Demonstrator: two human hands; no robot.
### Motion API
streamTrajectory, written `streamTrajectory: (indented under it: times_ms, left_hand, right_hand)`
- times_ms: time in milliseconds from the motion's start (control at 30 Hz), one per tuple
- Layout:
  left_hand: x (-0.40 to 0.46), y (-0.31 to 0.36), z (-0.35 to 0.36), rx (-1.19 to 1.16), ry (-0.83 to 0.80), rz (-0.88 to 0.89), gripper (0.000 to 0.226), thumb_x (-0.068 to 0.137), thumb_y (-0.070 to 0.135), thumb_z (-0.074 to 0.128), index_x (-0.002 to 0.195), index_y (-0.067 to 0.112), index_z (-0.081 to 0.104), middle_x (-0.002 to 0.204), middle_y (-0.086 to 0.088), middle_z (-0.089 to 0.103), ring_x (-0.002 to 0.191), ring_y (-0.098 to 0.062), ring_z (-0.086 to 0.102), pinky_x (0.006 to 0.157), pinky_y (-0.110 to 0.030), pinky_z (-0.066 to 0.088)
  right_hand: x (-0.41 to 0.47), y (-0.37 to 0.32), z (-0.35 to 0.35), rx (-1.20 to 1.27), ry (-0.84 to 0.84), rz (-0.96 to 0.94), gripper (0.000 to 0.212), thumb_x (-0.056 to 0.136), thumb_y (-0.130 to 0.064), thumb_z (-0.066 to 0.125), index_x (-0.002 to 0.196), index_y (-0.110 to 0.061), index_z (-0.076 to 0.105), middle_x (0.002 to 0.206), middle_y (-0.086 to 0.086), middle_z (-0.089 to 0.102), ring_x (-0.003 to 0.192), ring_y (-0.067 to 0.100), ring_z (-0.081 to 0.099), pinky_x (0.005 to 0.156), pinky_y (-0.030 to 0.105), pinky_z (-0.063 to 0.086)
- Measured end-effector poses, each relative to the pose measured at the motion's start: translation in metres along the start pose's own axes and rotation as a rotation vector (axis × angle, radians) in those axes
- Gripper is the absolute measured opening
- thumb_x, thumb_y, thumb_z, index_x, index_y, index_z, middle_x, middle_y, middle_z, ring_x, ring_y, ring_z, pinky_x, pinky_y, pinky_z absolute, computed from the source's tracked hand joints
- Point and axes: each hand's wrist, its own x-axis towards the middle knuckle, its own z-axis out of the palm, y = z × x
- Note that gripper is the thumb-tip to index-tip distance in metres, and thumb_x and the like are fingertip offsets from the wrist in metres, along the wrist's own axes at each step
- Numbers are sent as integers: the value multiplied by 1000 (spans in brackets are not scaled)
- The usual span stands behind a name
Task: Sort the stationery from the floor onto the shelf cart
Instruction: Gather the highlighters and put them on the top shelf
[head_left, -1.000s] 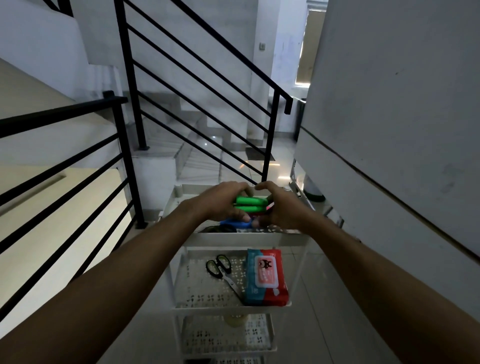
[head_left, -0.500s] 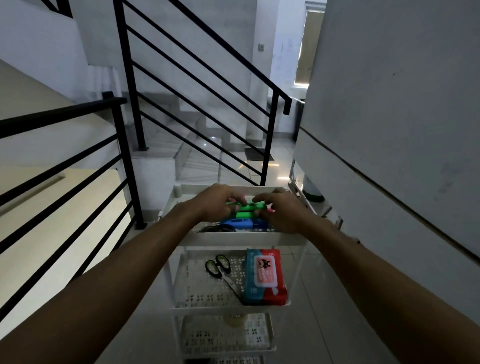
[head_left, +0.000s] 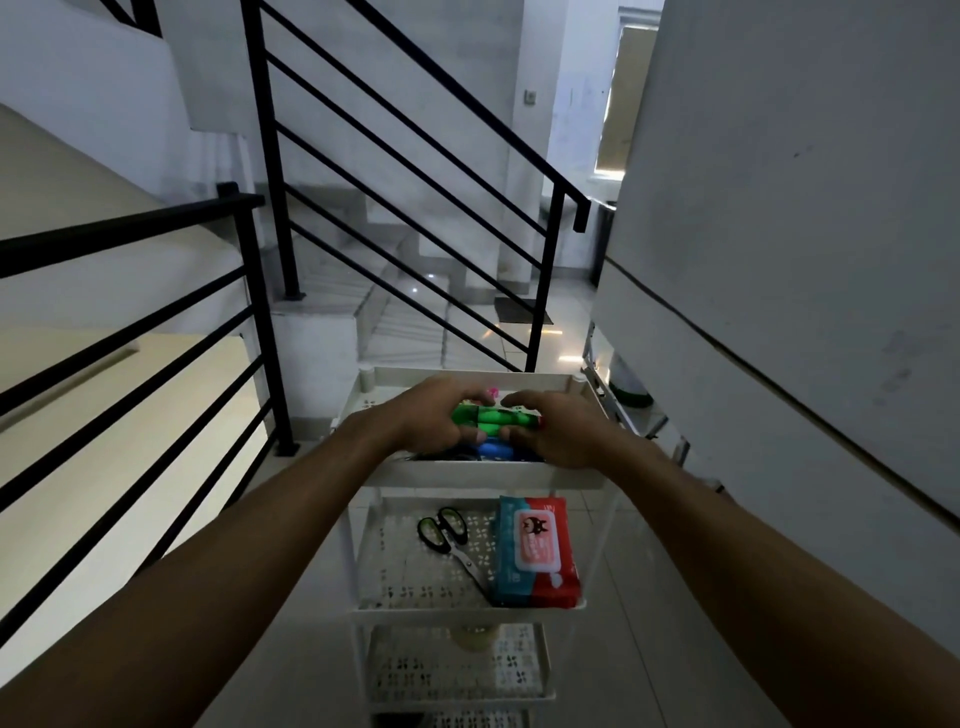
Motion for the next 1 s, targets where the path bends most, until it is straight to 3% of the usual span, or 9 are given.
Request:
streamTrajectory:
  times_ms: [233, 367, 500, 600, 733, 1000]
  left_hand:
    - [-25, -9, -18, 58, 66, -13, 53, 88, 32, 66, 137, 27, 47, 139, -2, 52, 124, -19, 47, 102, -39, 41]
    - [-50, -16, -35, 137, 115, 5, 54, 90, 39, 61, 140, 28, 43, 143, 2, 48, 126, -18, 46, 100, -36, 40]
    - [-78, -14, -48, 310, 166, 60, 71, 85, 56, 59, 146, 29, 34, 152, 2, 37, 135, -18, 38, 106, -40, 32]
    - [-103, -13, -54, 392, 217, 91, 83, 81, 67, 55, 149, 30, 26, 158, 1, 25, 142, -18, 27, 112, -42, 24]
    - [-139, -10, -56, 421, 248, 115, 93, 78, 76, 49, 152, 29, 17, 161, 2, 13, 147, -19, 14, 116, -44, 14]
    - [-218, -6, -41, 413, 232, 54, 98, 77, 78, 45, 153, 30, 8, 163, 3, 4, 149, -17, 3, 120, -47, 8]
  right_hand:
    - [-5, 2, -9, -5, 29, 64, 66, 89, -47, 62, 146, -31, 33, 143, 13, 46, 127, 28, 47, 98, 39, 44]
    - [-17, -5, -15, 4, 51, 116, 68, 88, -49, 61, 146, -35, 30, 147, 11, 41, 125, 27, 48, 97, 42, 49]
    - [-40, -22, -20, -40, 91, 134, 75, 84, -63, 57, 147, -41, 24, 150, 8, 37, 124, 27, 47, 93, 47, 50]
    - [-63, -40, -18, -128, 131, 124, 80, 81, -71, 53, 147, -46, 16, 156, 5, 26, 136, 29, 34, 102, 54, 41]
    - [-90, -69, -11, -193, 168, 155, 85, 79, -76, 50, 147, -50, 6, 162, 2, 11, 148, 29, 9, 114, 57, 18]
    - [-157, -115, 18, -189, 263, 216, 91, 74, -84, 42, 147, -50, 1, 162, 3, 9, 148, 27, 12, 115, 56, 12]
